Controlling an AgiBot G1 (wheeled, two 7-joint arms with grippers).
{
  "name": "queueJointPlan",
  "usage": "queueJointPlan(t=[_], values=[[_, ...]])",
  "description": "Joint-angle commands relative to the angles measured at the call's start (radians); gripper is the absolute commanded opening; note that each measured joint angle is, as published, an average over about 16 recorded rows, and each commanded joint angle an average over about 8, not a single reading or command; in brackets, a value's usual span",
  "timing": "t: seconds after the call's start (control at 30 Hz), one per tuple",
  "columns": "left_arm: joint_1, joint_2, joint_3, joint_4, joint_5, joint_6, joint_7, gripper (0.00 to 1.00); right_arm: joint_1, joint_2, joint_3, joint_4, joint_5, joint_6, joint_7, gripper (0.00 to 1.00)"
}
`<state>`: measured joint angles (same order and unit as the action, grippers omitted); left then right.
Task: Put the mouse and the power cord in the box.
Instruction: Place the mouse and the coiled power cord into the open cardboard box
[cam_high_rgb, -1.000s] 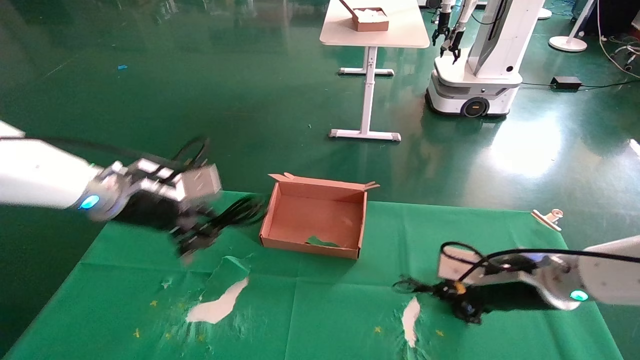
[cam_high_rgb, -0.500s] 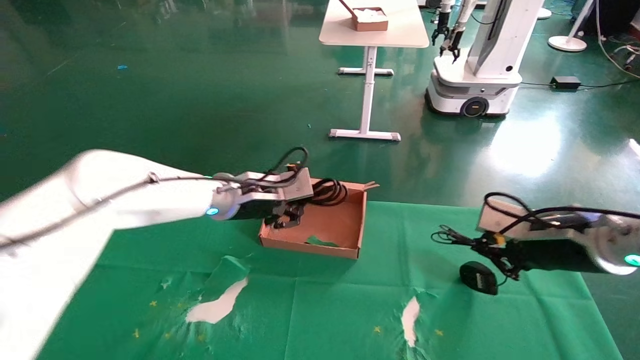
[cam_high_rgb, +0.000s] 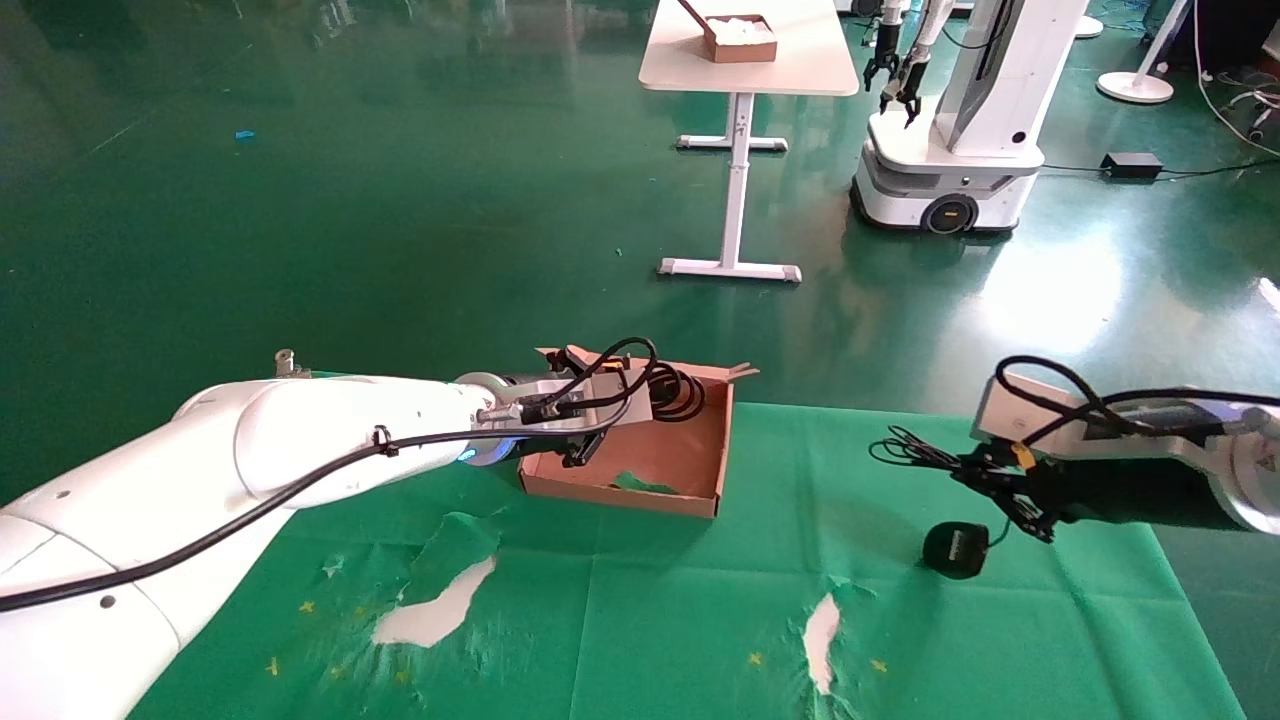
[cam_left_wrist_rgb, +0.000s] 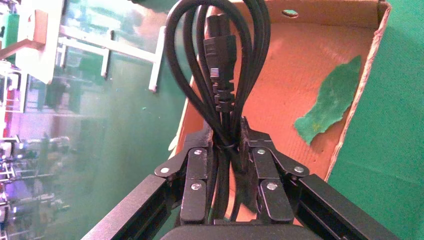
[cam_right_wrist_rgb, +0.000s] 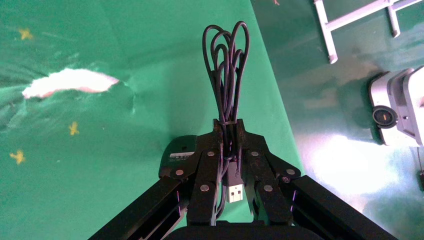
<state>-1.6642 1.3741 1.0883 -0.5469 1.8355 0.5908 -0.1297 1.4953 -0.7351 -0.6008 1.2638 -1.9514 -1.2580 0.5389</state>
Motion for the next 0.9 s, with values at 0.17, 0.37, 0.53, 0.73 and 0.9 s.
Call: queueJointPlan(t=[0.17, 0.37, 0.53, 0.73, 0.9], values=[[-0.015, -0.001, 0.084, -0.006, -0.037, -0.027, -0.046, 1.00, 0.005, -0.006, 0.003, -0.008, 0.014, 0.000, -0.009, 0.00], [-0.028, -0.002, 0.145, -0.008, -0.072, -0.047, -0.069, 1.00, 0.003, -0.013, 0.001, -0.003, 0.019, -0.004, -0.010, 0.00], [-0.036, -0.002, 0.187, -0.008, -0.100, -0.061, -0.081, 1.00, 0.010, -0.019, 0.001, 0.003, 0.024, -0.008, -0.015, 0.00], [-0.060, -0.006, 0.214, 0.040, -0.137, -0.088, -0.116, 1.00, 0.028, -0.026, 0.005, 0.009, 0.035, -0.010, -0.029, 0.00], [-0.103, -0.021, 0.206, 0.157, -0.173, -0.108, -0.154, 1.00, 0.059, -0.045, 0.012, 0.004, 0.049, -0.004, -0.061, 0.00]])
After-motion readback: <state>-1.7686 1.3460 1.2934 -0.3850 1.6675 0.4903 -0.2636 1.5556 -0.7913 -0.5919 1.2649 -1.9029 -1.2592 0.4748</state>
